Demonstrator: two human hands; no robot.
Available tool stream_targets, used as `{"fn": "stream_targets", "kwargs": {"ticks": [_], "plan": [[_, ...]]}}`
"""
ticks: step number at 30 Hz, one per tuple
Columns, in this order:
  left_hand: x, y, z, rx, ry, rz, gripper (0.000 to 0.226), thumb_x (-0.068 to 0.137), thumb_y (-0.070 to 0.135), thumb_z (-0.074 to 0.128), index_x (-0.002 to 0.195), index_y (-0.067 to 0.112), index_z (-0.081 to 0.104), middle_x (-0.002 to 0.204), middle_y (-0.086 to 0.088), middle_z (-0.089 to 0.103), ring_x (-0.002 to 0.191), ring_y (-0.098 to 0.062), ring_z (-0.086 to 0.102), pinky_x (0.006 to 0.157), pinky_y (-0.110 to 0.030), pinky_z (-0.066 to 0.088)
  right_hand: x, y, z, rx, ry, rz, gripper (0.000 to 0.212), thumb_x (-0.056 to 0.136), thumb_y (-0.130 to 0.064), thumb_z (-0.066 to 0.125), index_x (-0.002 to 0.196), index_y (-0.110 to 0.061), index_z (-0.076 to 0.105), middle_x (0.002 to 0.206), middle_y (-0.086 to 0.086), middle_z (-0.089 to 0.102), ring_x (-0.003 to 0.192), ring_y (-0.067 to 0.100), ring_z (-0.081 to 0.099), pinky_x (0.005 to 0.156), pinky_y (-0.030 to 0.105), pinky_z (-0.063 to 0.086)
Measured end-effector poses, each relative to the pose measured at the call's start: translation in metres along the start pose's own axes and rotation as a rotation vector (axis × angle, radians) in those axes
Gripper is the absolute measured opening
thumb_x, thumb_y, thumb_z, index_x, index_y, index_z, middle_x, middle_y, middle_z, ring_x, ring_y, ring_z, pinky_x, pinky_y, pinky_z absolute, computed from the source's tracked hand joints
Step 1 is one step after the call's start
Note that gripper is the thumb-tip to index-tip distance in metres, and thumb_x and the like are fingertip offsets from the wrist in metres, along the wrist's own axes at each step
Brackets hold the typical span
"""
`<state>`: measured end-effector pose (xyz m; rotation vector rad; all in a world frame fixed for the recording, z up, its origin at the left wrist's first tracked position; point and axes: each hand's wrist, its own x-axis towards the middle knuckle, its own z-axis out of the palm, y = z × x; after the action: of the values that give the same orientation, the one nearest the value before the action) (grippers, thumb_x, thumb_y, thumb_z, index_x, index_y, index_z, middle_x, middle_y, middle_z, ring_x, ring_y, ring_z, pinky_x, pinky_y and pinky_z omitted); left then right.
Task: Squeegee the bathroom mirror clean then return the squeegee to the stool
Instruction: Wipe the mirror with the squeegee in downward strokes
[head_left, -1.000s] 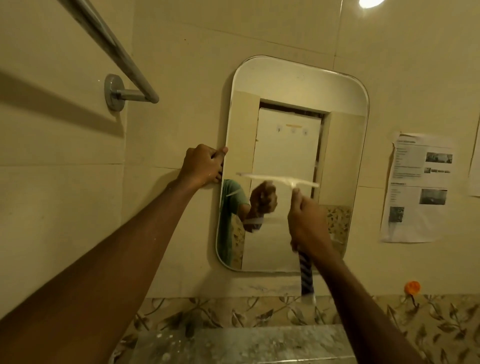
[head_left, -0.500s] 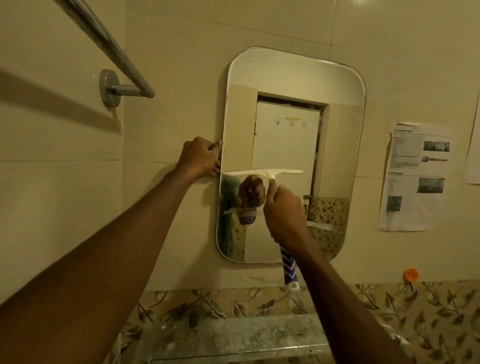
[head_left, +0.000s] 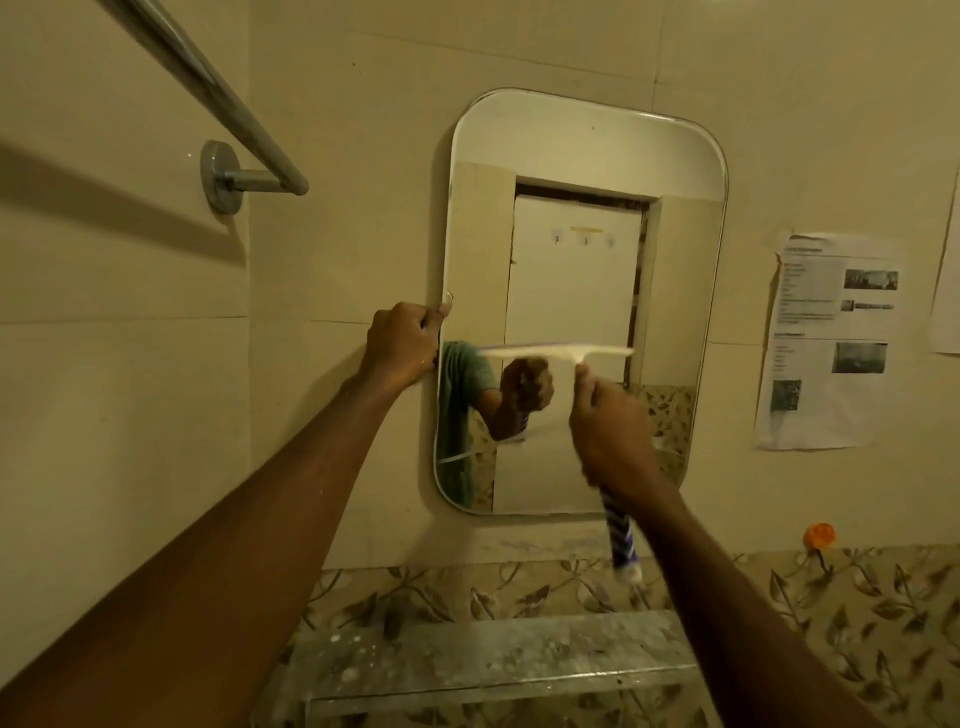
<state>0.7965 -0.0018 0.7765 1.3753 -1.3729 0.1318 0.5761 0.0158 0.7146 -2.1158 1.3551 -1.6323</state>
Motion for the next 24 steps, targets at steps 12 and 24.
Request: {"fn": "stream_targets", "kwargs": {"ticks": [12,24], "plan": [[-0.009,-0.008,0.011,0.016,0.134,0.037,0.05,0.097,0.046,0.046,0.081,0.004,0.068,0.074,-0.015,0.069,0.069,-0.032,0.066,0.067,-0.049,0.058,-0.036,0.041,0.006,-0.024,-0.072,0.075,0.045,0.105,-0.036,0.028,0.068,-0.02,0.05,0.057,-0.002,0.051,0.044,0.009,0.047,0.038,0.013,0.037],[-0.011,-0.007,0.012,-0.002,0.13,0.035,0.051,0.096,0.045,0.047,0.076,0.003,0.066,0.072,-0.016,0.069,0.065,-0.031,0.068,0.064,-0.051,0.058,-0.052,0.07,0.028,-0.022,0.042,0.107,0.046,0.104,-0.036,0.026,0.074,-0.02,0.056,0.061,0.001,0.058,0.05,0.01,0.052,0.043,0.021,0.038]]}}
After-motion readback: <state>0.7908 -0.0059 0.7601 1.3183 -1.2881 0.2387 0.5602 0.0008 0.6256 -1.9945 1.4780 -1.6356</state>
